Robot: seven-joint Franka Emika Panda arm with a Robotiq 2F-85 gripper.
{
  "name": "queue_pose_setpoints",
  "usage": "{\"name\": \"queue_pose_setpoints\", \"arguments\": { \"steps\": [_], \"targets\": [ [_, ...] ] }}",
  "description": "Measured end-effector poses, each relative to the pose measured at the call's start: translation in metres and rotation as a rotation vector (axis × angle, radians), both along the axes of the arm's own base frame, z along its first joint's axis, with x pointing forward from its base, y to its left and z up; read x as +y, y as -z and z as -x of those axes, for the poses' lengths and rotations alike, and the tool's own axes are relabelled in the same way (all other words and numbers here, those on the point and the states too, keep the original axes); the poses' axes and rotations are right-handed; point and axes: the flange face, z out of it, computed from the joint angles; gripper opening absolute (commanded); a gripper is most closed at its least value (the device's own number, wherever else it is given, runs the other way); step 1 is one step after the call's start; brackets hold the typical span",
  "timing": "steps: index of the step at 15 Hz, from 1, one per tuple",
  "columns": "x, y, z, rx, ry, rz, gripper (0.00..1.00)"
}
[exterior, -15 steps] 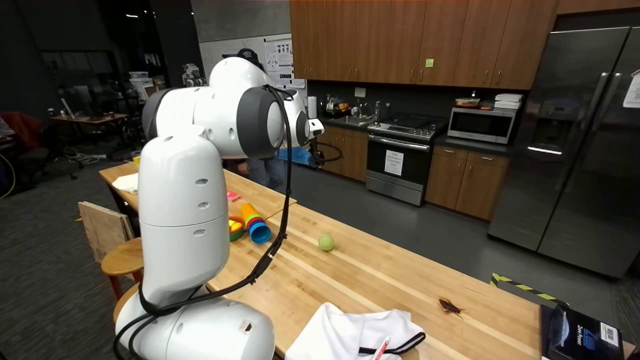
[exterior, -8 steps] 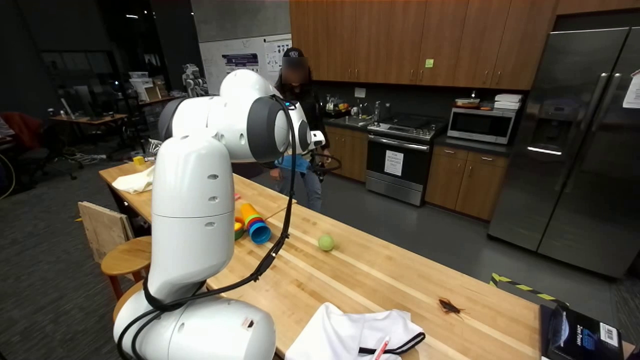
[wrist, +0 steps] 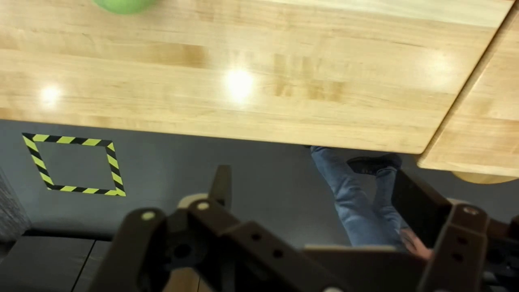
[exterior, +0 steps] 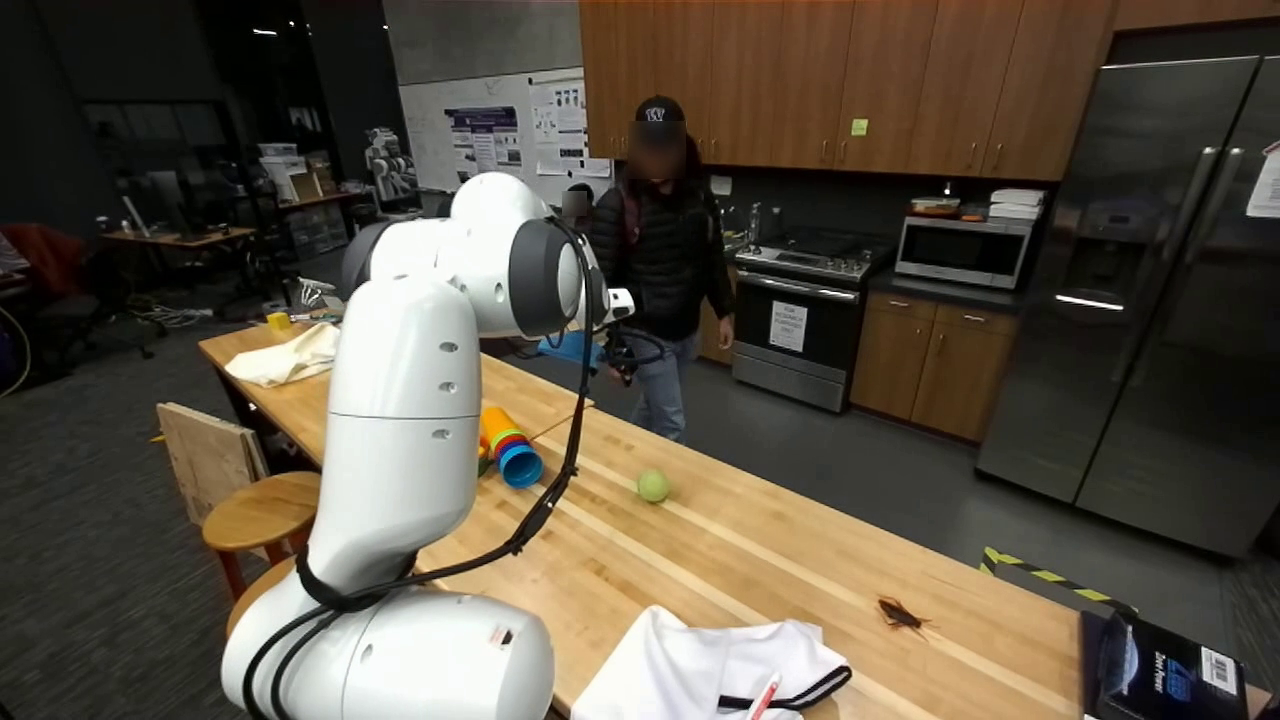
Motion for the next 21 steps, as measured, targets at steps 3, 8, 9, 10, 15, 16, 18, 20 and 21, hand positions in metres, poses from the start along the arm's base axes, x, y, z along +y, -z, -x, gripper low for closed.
{"name": "queue_pose_setpoints", "arguments": {
  "steps": [3, 8, 9, 10, 15, 16, 18, 20, 21],
  "targets": [
    [-0.005, 0.011, -0.004, 0.010, 0.028, 0.000, 1.00],
    [-0.039, 0.019, -0.012, 0.059, 0.034, -0.006, 1.00],
    [-0.048, 0.020, -0.014, 0.072, 0.034, -0.012, 1.00],
    [-0.058, 0.022, -0.016, 0.085, 0.029, -0.026, 1.00],
    [-0.096, 0.033, -0.016, 0.169, -0.042, -0.109, 1.00],
    [-0.100, 0.035, -0.015, 0.186, -0.059, -0.131, 1.00],
    [-0.103, 0.041, -0.011, 0.222, -0.088, -0.169, 1.00],
    [-0.100, 0.047, -0.006, 0.261, -0.118, -0.203, 1.00],
    [-0.097, 0.050, -0.003, 0.281, -0.137, -0.220, 1.00]
  ]
}}
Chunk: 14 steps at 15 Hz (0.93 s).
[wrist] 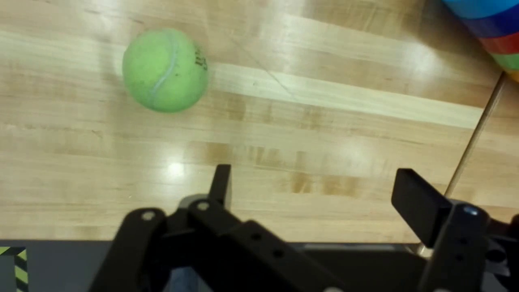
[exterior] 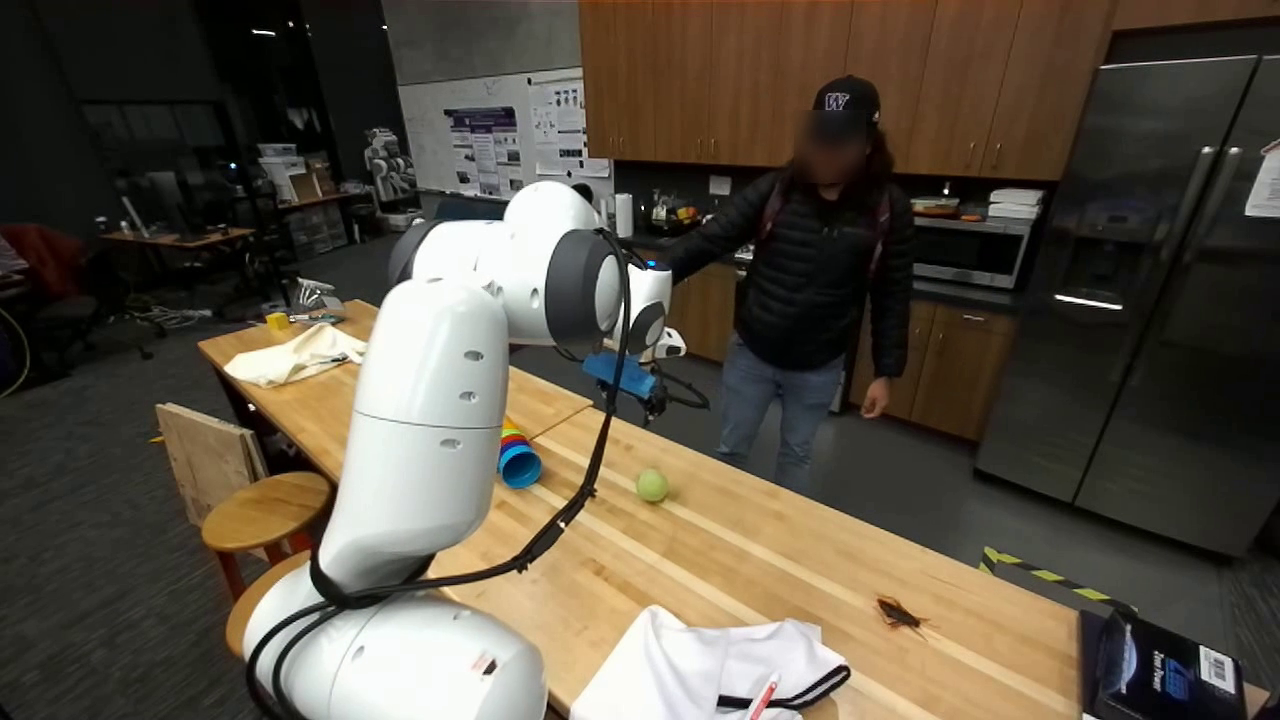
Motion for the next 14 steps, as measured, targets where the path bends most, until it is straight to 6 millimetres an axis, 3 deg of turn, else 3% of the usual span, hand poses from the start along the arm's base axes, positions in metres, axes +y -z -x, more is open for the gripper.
{"name": "queue_pose_setpoints", "arguments": {
  "steps": [9, 14],
  "targets": [
    [0.025, 0.012, 0.019, 0.097, -0.082, -0.041, 1.00],
    [0.026, -0.003, 0.008, 0.028, 0.105, -0.048, 1.00]
  ]
}}
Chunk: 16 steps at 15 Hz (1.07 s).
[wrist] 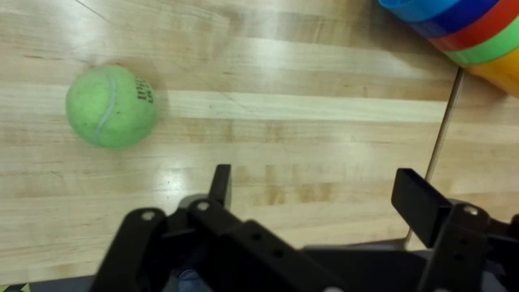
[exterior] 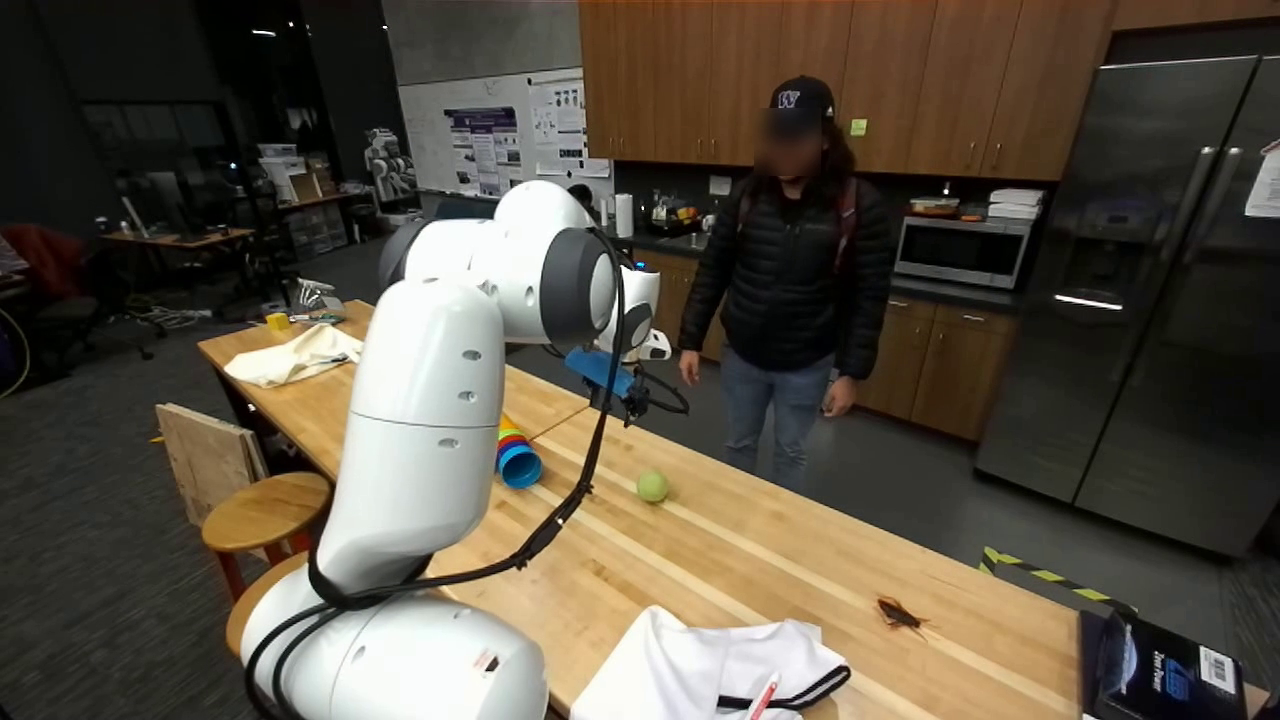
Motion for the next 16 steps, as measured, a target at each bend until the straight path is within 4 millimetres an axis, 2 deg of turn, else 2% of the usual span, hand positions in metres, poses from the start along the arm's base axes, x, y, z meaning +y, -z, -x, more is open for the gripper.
{"name": "queue_pose_setpoints", "arguments": {
  "steps": [3, 7, 11, 16],
  "targets": [
    [0.007, -0.019, -0.004, -0.055, 0.082, -0.021, 1.00],
    [0.023, -0.033, -0.002, -0.052, 0.061, -0.109, 1.00],
    [0.025, -0.036, 0.007, -0.035, -0.158, -0.120, 1.00],
    [0.004, -0.033, 0.012, -0.017, -0.421, -0.174, 1.00]
  ]
}}
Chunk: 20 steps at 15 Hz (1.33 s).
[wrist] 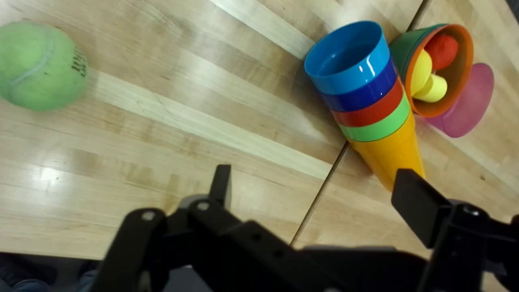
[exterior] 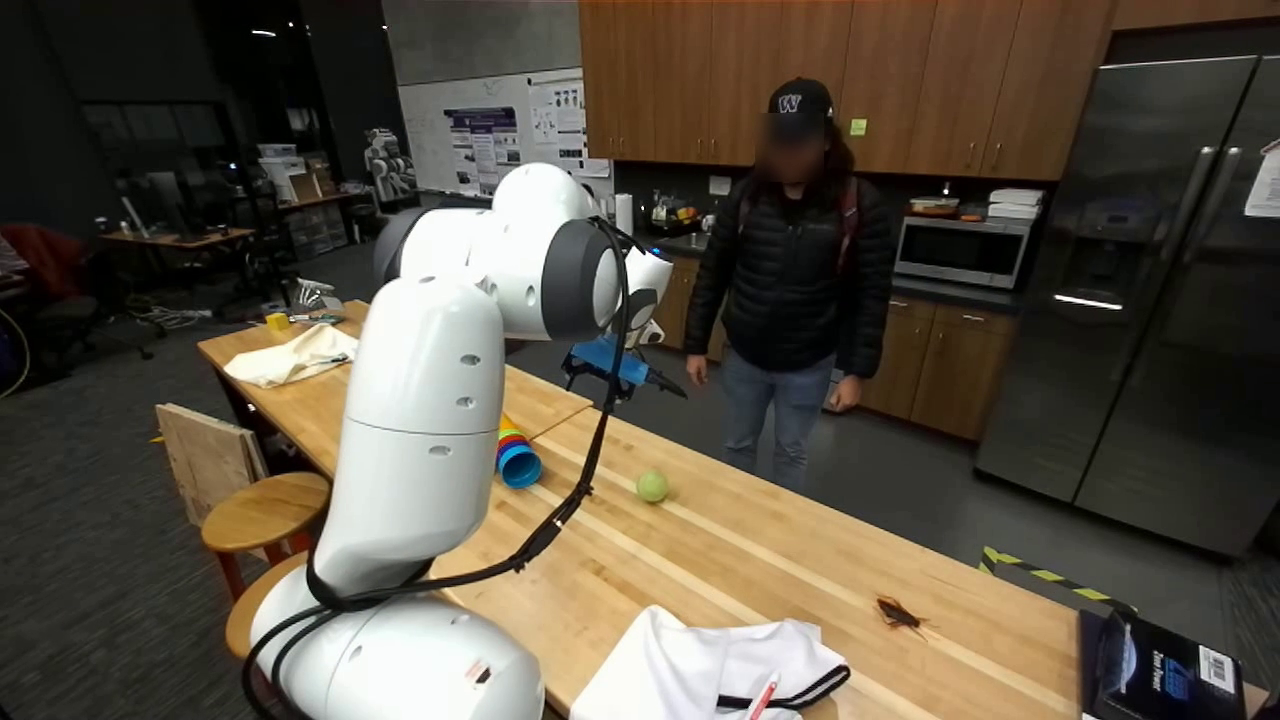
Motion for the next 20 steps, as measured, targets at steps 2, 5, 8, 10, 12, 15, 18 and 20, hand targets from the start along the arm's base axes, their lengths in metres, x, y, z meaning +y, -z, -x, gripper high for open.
{"name": "queue_pose_setpoints", "arguments": {
  "steps": [2, 5, 8, 10, 12, 15, 18, 20],
  "targets": [
    [-0.0045, 0.0000, -0.0001, 0.000, -0.025, -0.004, 1.00],
    [-0.0014, -0.0014, 0.0005, 0.001, -0.035, -0.007, 1.00],
    [0.0006, -0.0019, 0.0010, 0.001, -0.039, -0.008, 1.00],
    [0.0003, -0.0020, 0.0008, 0.000, -0.038, -0.008, 1.00],
    [0.0003, -0.0021, 0.0008, 0.000, -0.038, -0.008, 1.00],
    [0.0003, -0.0021, 0.0008, 0.000, -0.038, -0.008, 1.00],
    [0.0003, -0.0021, 0.0008, 0.000, -0.038, -0.008, 1.00],
    [0.0003, -0.0021, 0.0008, 0.000, -0.038, -0.008, 1.00]
  ]
}}
